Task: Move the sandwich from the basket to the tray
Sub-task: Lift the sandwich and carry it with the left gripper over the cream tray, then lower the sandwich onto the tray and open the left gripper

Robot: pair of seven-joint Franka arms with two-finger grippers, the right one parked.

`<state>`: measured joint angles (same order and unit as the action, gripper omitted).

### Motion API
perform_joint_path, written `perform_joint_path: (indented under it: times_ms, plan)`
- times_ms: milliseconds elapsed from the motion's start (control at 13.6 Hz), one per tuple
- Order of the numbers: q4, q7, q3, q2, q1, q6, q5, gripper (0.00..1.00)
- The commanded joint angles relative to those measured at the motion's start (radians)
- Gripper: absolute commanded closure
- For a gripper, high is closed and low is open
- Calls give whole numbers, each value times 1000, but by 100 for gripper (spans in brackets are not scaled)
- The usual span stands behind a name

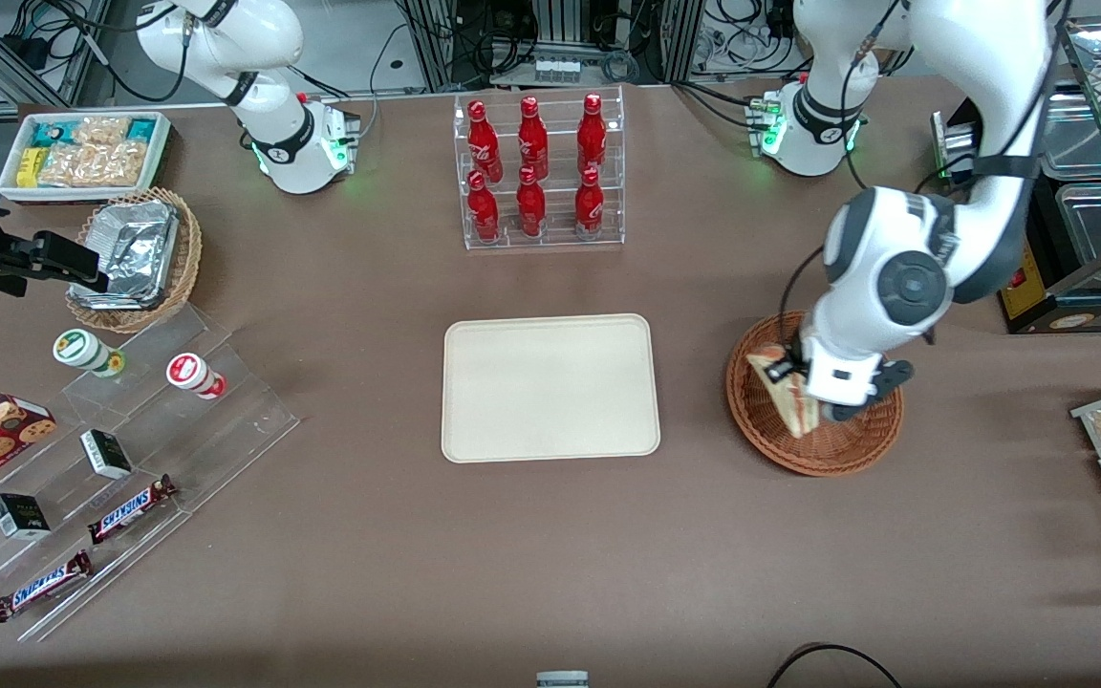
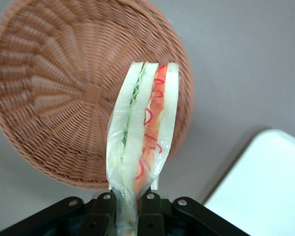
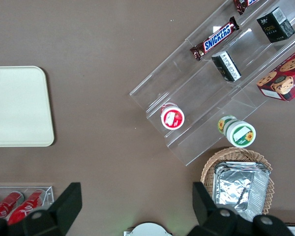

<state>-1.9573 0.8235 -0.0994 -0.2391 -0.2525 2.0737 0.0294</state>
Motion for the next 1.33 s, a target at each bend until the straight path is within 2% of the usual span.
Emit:
perform_joint_path:
  times_ms: [0,516,811,1033,1254]
  plan:
    - [56,-18,10,-49,-100,-21,-8,100]
    - [271,17,10,-235,-316,-18,-5,100]
    - [475,193,13,-412,-430,-21,-9,100]
    - [584,250,17,-492,-487,-27,-17,100]
    - [685,266,15,-583,-495,-41,-23,100]
